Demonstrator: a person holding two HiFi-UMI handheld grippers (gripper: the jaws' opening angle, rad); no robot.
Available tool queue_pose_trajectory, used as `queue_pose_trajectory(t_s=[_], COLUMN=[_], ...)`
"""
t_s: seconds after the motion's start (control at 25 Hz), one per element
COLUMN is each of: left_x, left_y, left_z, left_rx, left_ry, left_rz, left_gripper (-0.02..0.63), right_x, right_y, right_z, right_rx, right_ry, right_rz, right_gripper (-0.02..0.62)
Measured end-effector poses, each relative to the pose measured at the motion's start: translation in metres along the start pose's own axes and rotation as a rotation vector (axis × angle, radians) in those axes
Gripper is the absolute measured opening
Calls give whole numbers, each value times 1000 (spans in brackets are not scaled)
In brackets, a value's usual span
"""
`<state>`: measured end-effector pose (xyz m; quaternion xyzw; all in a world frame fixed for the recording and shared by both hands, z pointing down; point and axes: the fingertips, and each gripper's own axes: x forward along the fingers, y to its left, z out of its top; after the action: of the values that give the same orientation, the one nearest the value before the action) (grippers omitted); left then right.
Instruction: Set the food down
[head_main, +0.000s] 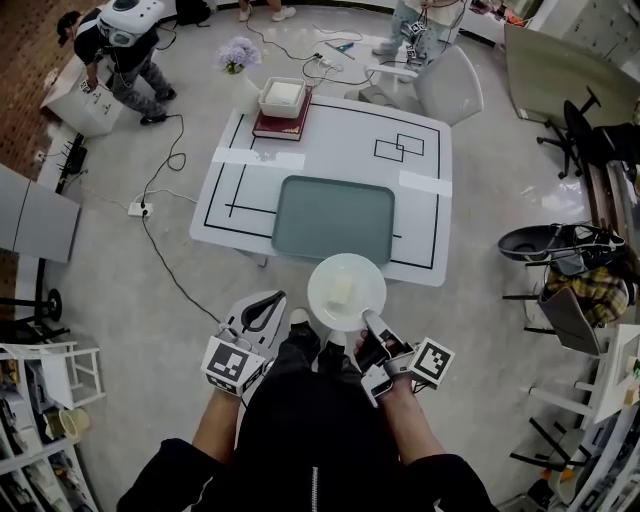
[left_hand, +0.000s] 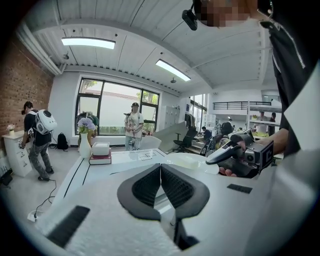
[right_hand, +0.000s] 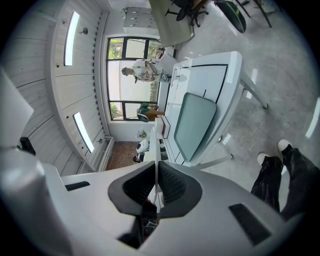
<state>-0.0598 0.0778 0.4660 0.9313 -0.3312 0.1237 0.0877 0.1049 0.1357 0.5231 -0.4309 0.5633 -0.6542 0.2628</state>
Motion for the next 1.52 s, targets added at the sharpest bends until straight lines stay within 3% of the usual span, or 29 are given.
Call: queue_pose_trajectory(t_s=[0.8,1.12,1.52], left_x=[33,43,88], left_y=[96,100,102], left_z=[3,0,8], left_rx=[20,0,-27], left_ry=[-10,2,18], left_rz=[-116,-139,-100], left_gripper=[9,9,9], right_x=[95,98,112], right_y=[29,28,18], right_z=[5,9,55], right_rx=[-17,-10,2], right_ry=[-58,-70,-28], right_rz=[-24,-40,-47], right_gripper=[18,18,18])
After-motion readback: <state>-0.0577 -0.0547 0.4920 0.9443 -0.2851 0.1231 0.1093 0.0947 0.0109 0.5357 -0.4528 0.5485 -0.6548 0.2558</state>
